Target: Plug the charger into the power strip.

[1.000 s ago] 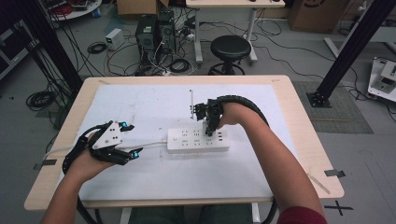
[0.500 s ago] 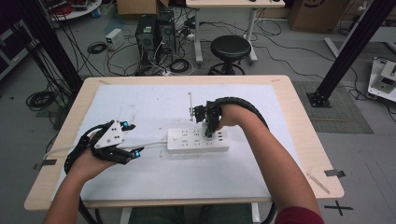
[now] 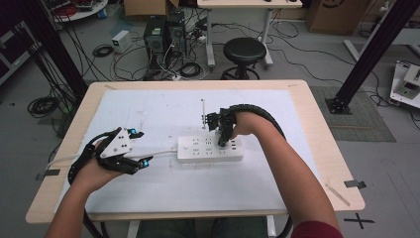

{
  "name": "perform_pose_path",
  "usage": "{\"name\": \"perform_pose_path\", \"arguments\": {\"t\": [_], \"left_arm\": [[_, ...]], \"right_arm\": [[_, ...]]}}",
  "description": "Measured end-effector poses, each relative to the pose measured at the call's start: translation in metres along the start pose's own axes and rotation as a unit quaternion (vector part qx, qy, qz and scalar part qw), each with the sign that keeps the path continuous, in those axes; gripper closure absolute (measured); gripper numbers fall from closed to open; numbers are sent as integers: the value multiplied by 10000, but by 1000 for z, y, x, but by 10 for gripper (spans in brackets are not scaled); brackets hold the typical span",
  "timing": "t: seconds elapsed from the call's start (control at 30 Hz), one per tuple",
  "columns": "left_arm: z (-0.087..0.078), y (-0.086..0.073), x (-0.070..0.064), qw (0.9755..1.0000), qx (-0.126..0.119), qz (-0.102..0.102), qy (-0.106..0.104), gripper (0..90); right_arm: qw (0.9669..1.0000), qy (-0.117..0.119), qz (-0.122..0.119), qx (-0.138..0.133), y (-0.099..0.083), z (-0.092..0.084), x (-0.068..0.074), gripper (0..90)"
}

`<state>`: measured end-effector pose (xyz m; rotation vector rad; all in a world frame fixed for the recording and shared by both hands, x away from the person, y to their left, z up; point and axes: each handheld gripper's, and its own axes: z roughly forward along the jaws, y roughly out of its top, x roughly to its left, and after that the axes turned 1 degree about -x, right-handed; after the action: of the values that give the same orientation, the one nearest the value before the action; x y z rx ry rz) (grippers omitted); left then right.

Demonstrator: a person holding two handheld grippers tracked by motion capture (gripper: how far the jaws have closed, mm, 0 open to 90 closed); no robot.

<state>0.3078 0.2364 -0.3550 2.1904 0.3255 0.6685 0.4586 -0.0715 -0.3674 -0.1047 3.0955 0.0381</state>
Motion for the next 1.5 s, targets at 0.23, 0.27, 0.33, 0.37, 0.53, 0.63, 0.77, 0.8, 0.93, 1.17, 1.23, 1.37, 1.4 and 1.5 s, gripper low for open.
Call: {"name": "perform_pose_path", "arguments": {"t": [0.23, 0.27, 0.33, 0.37, 0.53, 0.63, 0.77, 0.8, 0.93, 1.17, 1.23, 1.37, 1.4, 1.5], "left_arm": [[8, 1, -1, 10000, -18, -6, -36, 234], [9, 1, -1, 10000, -19, 3, -27, 234], [10, 1, -2, 10000, -38, -16, -35, 234], [10, 1, -2, 10000, -49, -12, -40, 234], [7, 0, -3, 10000, -53, -2, -13, 234], [2, -1, -2, 9999, -104, -26, 28, 234], [-1, -3, -2, 9999, -85, -23, 60, 234], [-2, -3, -2, 10000, -77, -16, 56, 234], [-4, -3, 0, 10000, -42, -15, 54, 234], [-9, 6, 4, 9998, -176, 78, -3, 234], [-10, 9, 5, 9997, -218, 109, -41, 234], [-10, 12, 7, 9994, -323, 45, -123, 234], [-10, 13, 8, 9992, -357, 22, -153, 234], [-11, 15, 11, 9987, -471, -2, -189, 234]], "right_arm": [[9999, -121, 18, 14, 4, 3, 4, 636], [9999, -144, 21, 36, 4, 4, 5, 636], [9999, -112, -4, -16, 2, 5, 3, 636], [9999, -92, 83, 19, 2, 4, 4, 637], [9999, -22, 72, -116, -1, 6, 0, 636], [9994, 39, 126, -323, -5, 7, -2, 637], [9996, 4, 105, -261, -4, 7, -1, 635], [9996, 14, 109, -260, -4, 7, -1, 633], [9992, -98, 181, -351, -6, 5, 2, 606], [9867, -360, 858, -1330, -28, -24, 16, 388], [9778, -413, 1063, -1757, -37, -31, 24, 333], [9570, -442, 1437, -2480, -55, -38, 39, 268], [9521, -457, 1528, -2610, -58, -39, 42, 260], [9325, -596, 1798, -3075, -74, -39, 56, 214]]}}
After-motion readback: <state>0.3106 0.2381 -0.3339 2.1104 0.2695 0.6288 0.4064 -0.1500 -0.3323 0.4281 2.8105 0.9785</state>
